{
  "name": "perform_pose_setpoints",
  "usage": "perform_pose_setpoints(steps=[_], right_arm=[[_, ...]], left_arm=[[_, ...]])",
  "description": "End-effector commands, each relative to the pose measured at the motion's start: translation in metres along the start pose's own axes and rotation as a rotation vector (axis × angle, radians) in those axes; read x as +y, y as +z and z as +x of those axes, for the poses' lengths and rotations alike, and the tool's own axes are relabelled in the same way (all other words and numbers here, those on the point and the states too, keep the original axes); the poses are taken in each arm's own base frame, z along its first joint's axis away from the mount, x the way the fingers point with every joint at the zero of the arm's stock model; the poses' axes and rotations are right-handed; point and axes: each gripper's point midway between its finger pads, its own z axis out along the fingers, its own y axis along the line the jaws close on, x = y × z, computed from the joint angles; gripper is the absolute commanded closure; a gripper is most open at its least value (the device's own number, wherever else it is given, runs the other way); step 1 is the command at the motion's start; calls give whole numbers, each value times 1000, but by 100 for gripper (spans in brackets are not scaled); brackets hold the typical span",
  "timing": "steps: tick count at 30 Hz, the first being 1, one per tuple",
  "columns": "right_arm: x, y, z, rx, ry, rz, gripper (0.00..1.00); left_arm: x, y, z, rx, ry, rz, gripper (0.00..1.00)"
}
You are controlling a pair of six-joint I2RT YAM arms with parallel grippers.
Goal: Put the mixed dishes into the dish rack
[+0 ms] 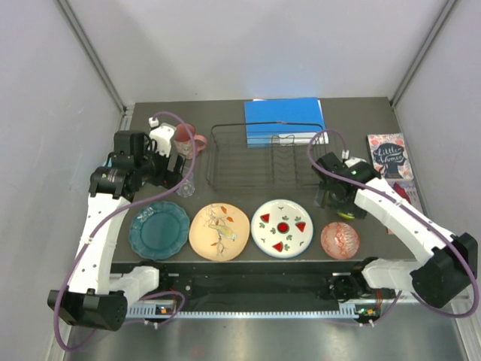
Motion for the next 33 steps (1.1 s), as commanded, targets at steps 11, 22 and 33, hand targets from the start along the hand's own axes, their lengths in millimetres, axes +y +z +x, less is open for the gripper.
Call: perform_pose_setpoints(steps=[11, 22, 33], right_arm=[[-51, 1, 67, 208, -48, 108, 0], [-52, 7, 75, 259, -147, 114, 15], [18, 12, 67, 279, -95, -84, 13]], left_arm=[[0, -7, -27, -93, -8, 3, 1], [1, -7, -30, -93, -19, 4, 1], [-2, -4, -26, -85, -20, 18, 1]])
